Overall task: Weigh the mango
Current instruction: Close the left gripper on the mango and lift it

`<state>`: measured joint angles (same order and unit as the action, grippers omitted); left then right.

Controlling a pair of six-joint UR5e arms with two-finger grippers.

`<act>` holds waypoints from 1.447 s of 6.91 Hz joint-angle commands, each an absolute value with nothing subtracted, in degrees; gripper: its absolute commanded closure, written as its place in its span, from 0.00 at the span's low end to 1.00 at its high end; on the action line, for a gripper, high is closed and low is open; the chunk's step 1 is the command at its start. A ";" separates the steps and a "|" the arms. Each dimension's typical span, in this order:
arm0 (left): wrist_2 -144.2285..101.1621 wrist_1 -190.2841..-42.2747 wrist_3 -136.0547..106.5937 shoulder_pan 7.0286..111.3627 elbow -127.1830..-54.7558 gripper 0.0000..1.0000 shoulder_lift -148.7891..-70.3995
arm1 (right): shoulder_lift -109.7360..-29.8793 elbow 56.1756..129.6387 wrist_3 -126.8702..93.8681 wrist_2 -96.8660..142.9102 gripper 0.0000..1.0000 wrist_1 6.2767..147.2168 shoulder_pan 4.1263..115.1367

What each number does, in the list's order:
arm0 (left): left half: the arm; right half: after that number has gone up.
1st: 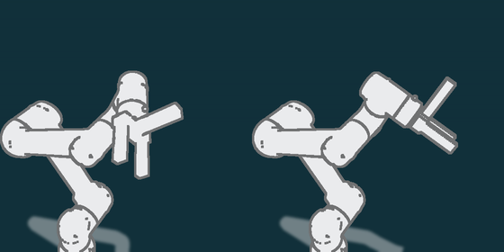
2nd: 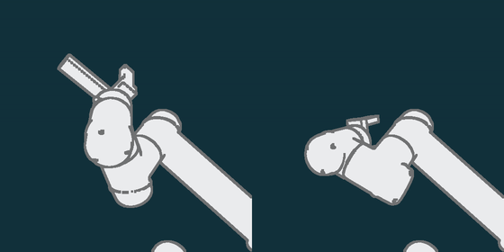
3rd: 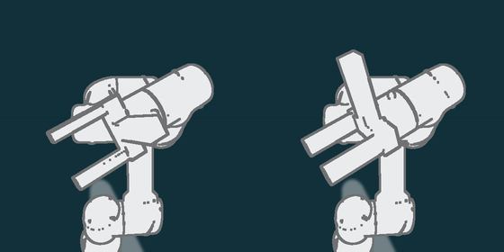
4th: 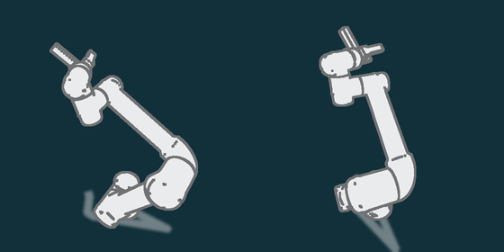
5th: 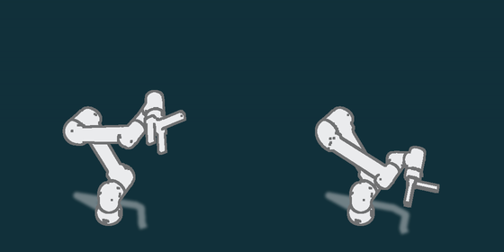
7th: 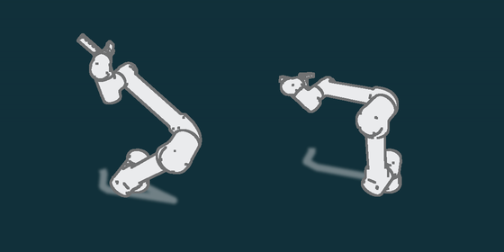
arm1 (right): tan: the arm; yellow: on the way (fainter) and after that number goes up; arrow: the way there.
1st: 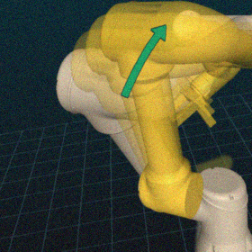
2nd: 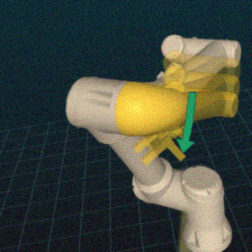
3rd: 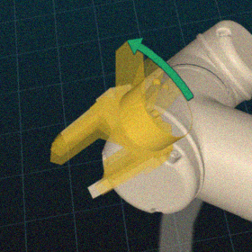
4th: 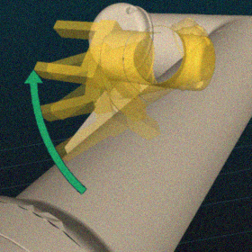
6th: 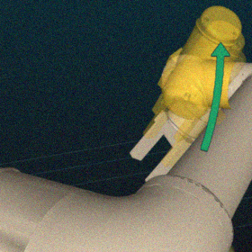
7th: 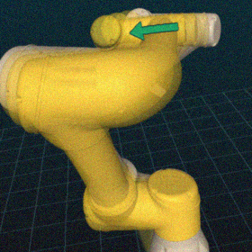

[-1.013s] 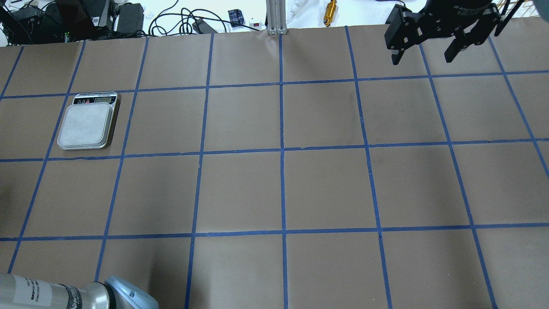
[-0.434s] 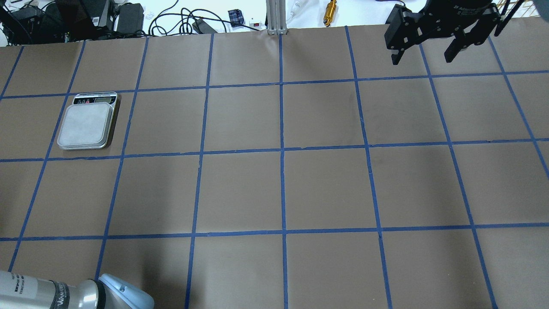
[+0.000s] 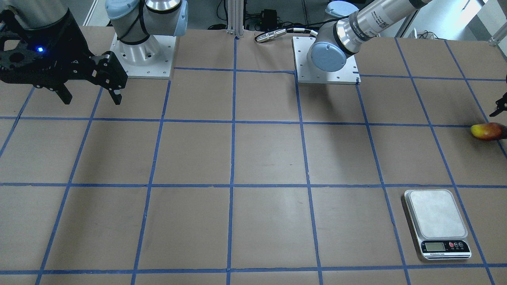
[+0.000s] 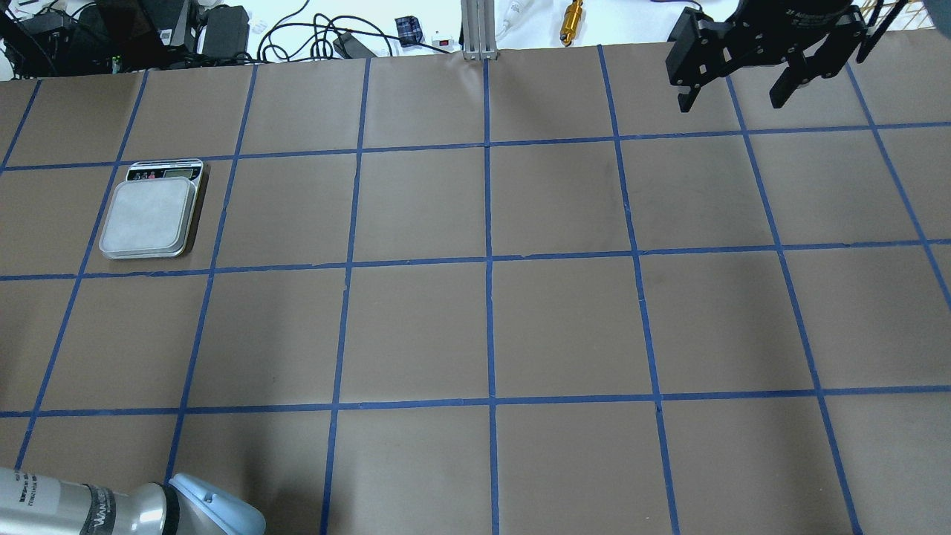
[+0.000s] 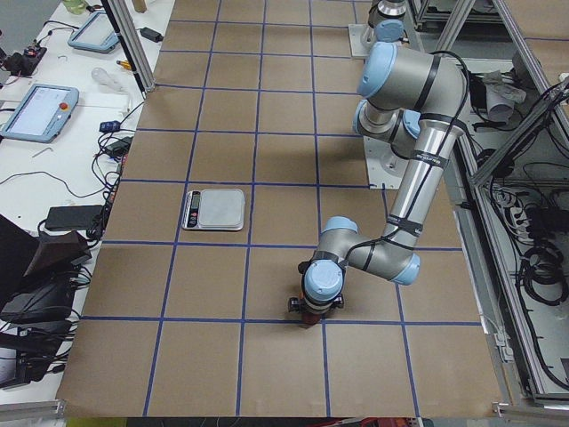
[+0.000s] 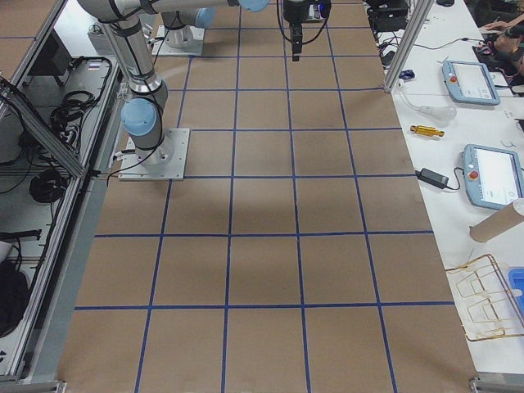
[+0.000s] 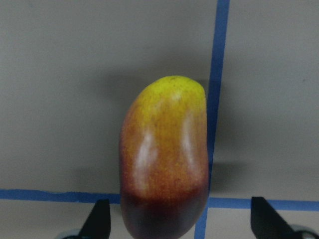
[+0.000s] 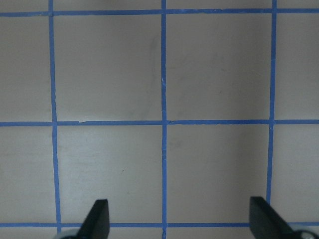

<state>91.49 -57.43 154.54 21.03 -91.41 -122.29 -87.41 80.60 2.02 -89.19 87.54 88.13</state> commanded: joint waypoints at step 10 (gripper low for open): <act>90.35 -57.04 150.05 24.50 -89.83 0.88 -121.48 | -87.36 80.60 2.02 -89.21 0.00 87.54 88.15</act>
